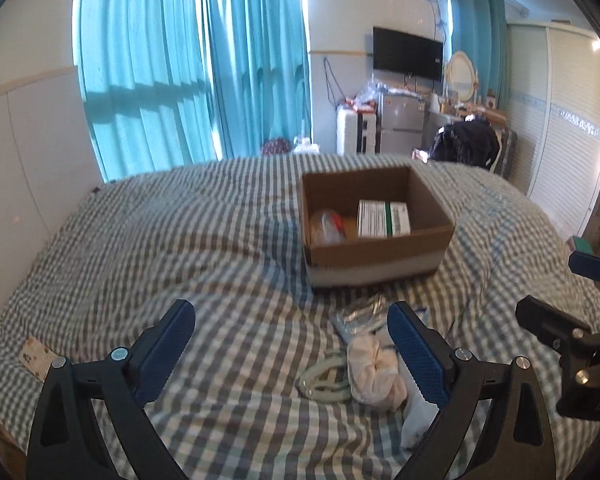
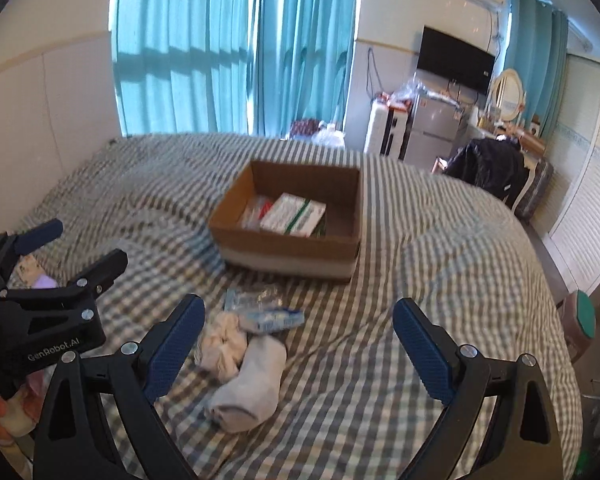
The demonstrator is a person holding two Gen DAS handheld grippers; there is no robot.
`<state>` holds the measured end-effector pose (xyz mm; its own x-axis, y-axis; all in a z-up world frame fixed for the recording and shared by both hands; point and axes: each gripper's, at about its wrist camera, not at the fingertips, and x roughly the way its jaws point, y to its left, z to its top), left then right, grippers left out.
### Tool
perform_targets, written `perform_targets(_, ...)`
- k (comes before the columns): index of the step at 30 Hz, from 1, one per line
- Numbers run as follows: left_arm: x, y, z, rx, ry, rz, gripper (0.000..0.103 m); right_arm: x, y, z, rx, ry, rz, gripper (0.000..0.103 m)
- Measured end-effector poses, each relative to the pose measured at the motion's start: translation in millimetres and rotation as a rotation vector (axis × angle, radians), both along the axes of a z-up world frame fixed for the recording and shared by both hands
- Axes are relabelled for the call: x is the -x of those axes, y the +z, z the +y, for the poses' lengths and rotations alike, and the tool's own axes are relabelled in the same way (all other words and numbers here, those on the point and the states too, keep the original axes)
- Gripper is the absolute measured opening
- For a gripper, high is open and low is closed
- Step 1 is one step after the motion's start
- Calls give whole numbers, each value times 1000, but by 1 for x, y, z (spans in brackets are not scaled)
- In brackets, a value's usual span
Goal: Organize objects
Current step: 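Withdraw both tools from the box back toward the remaining items, then grasp the white sock with the right tool while the left tool grasps the lace scrunchie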
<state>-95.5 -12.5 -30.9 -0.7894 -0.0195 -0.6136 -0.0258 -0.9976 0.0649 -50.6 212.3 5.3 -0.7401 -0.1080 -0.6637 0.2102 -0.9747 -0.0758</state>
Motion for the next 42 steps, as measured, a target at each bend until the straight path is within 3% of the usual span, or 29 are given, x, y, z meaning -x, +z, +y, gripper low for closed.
perform_targets(7, 2, -42, 0, 10, 10, -93, 99, 5, -62, 0, 37, 4, -142, 96)
perform_targets(17, 7, -72, -3, 34, 27, -162, 99, 7, -107, -24, 19, 52, -246, 95)
perform_targets(22, 9, -78, -6, 25, 31, -185, 99, 4, -109, -18, 61, 61, -266, 73)
perform_targets(24, 10, -78, -5, 25, 30, -185, 99, 3, -104, -15, 75, 66, -256, 51)
perform_targets(29, 9, -78, -4, 27, 27, -191, 99, 0, -92, -9, 89, 78, -239, 24)
perform_targets(35, 9, -80, -2, 28, 25, -199, 99, 5, -102, -4, 95, 53, -280, 27)
perform_targets(39, 10, -82, -1, 34, 24, -205, 99, 6, -106, -2, 128, 43, -299, 58)
perform_targets(42, 12, -84, -1, 33, 27, -210, 99, 7, -114, -6, 150, 55, -332, 63)
